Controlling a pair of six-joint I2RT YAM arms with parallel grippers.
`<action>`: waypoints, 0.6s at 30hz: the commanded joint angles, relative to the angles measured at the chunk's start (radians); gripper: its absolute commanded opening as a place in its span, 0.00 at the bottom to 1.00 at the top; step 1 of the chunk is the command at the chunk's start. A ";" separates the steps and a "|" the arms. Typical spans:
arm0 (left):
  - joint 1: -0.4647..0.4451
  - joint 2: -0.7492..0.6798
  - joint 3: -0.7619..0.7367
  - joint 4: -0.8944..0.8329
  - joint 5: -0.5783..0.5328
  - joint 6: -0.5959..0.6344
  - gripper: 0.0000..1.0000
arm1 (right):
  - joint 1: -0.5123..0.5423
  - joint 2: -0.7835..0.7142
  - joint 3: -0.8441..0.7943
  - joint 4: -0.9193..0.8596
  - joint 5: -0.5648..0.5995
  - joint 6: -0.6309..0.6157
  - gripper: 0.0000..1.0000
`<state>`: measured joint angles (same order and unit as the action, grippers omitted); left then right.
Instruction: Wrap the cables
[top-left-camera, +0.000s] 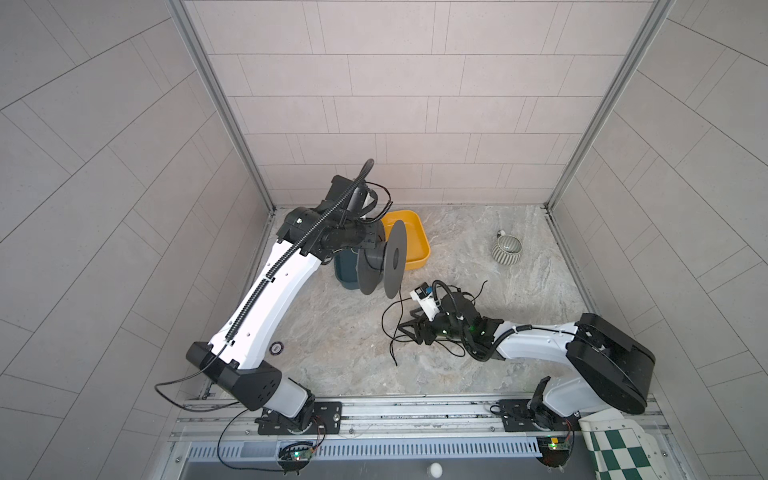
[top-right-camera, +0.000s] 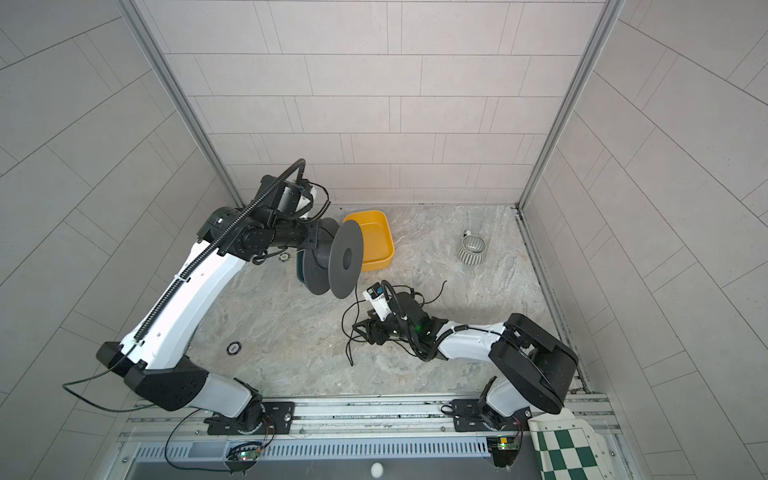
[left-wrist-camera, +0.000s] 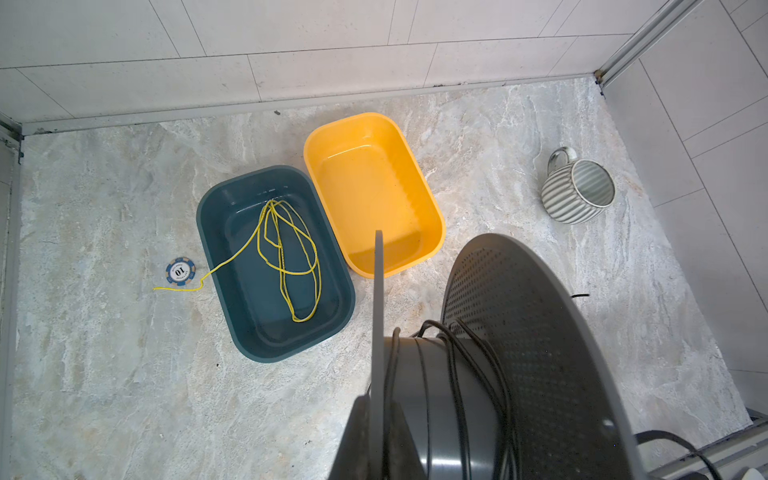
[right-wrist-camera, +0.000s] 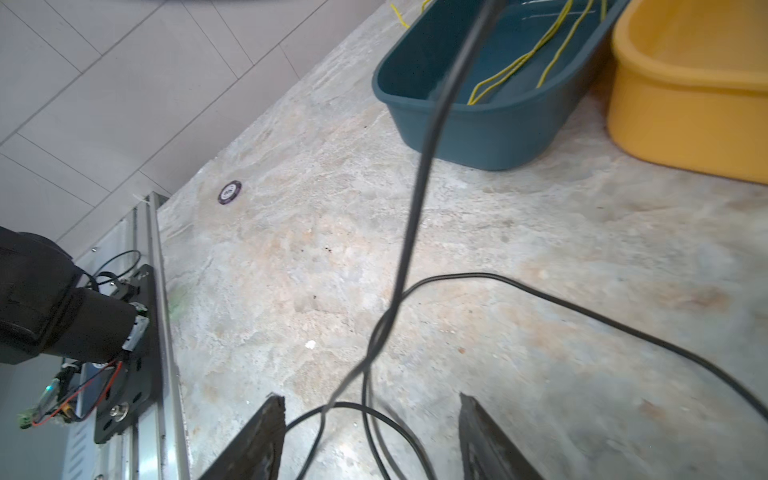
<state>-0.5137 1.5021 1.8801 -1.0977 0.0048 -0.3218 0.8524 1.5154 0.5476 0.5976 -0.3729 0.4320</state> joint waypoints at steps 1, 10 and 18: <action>-0.004 -0.039 0.034 0.045 0.015 -0.022 0.00 | 0.005 0.063 0.010 0.198 -0.040 0.100 0.60; -0.002 -0.048 0.038 0.048 0.005 -0.022 0.00 | 0.017 0.190 0.024 0.342 -0.024 0.193 0.27; 0.014 -0.042 0.044 0.047 -0.039 -0.033 0.00 | 0.028 0.112 0.023 0.201 0.041 0.154 0.03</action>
<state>-0.5095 1.4940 1.8805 -1.0973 -0.0059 -0.3264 0.8722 1.6855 0.5594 0.8490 -0.3710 0.6052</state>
